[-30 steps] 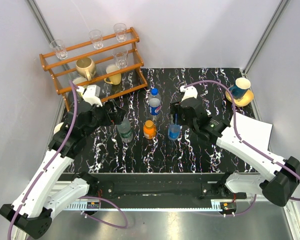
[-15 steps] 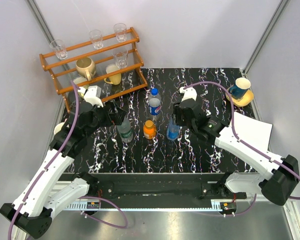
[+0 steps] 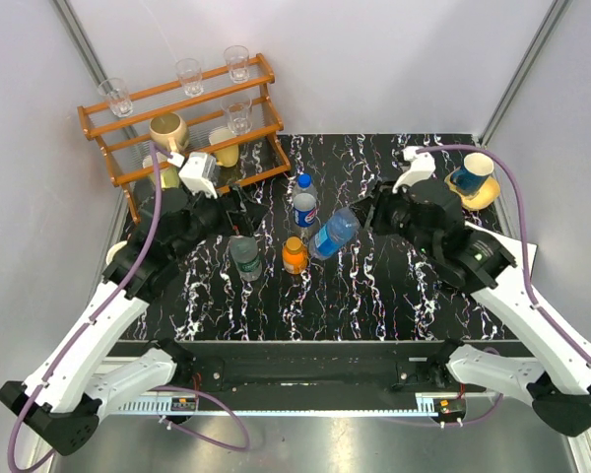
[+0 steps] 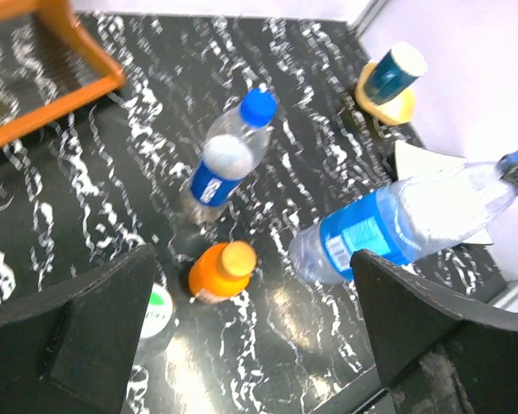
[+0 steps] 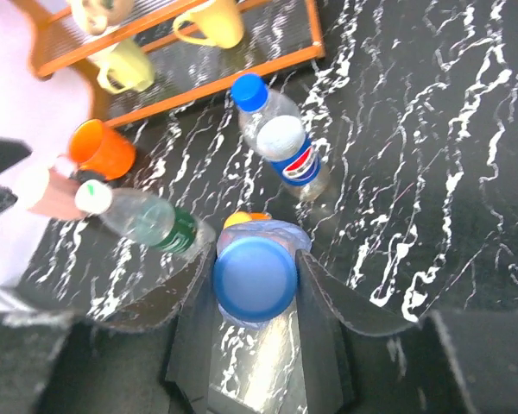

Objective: Unscrew the bottle caps

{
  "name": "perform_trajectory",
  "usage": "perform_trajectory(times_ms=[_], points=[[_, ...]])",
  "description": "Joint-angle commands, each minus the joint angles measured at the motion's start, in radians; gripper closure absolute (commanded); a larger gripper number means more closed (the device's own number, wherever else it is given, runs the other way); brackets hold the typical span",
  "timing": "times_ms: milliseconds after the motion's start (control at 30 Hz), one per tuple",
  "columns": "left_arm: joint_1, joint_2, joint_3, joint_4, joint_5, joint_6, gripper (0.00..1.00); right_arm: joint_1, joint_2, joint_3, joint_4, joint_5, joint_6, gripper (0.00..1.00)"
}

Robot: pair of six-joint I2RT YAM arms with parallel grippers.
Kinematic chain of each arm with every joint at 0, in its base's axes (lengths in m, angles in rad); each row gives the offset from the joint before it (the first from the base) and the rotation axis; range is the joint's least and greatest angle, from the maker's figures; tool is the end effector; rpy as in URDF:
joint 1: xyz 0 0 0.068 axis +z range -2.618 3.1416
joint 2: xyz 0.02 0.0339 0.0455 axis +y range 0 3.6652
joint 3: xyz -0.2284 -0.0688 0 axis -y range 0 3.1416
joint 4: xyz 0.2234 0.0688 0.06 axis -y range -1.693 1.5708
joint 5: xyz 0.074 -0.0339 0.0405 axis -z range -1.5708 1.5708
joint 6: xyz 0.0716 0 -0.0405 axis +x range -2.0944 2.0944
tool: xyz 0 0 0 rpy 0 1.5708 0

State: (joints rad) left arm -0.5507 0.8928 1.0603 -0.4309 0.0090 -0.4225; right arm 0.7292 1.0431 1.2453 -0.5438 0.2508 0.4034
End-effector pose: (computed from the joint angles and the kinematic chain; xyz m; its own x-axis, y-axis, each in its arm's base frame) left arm 0.1936 -0.1196 0.3499 -0.4200 -0.2233 -0.8796 0.3930 0.8289 -0.3980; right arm 0.1959 0.1512 0.3664 -0.4147 0.1394 -0.8992 -0.3352 0.8953 0.2934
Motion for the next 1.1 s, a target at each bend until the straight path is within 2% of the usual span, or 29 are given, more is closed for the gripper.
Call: perform_trajectory(times_ms=[0,33,100,133,233,333,633,1067], points=[[-0.002,0.031,0.113,0.141,0.188,0.066,0.01,-0.086,-0.08,0.034,-0.036,-0.246,0.067,1.0],[-0.002,0.052,0.134,0.132,0.295,0.074,0.01,-0.102,-0.092,0.034,-0.03,-0.345,0.071,1.0],[-0.002,0.077,0.185,0.13,0.42,0.083,0.01,-0.123,-0.121,0.04,-0.012,-0.422,0.086,1.0],[-0.002,0.096,0.193,0.151,0.547,0.08,0.01,-0.134,-0.127,0.039,-0.001,-0.502,0.09,1.0],[-0.002,0.135,0.19,0.245,0.74,0.019,0.01,-0.134,-0.14,0.037,0.042,-0.6,0.12,1.0],[-0.002,0.162,0.213,0.233,0.752,-0.001,0.01,-0.136,-0.149,0.036,0.103,-0.666,0.149,1.0],[-0.077,0.127,0.193,0.198,0.741,0.109,0.01,-0.134,-0.107,0.108,0.156,-0.735,0.195,1.0],[-0.172,0.143,0.152,0.146,0.741,0.18,0.01,-0.136,-0.074,0.144,0.182,-0.7,0.198,1.0]])
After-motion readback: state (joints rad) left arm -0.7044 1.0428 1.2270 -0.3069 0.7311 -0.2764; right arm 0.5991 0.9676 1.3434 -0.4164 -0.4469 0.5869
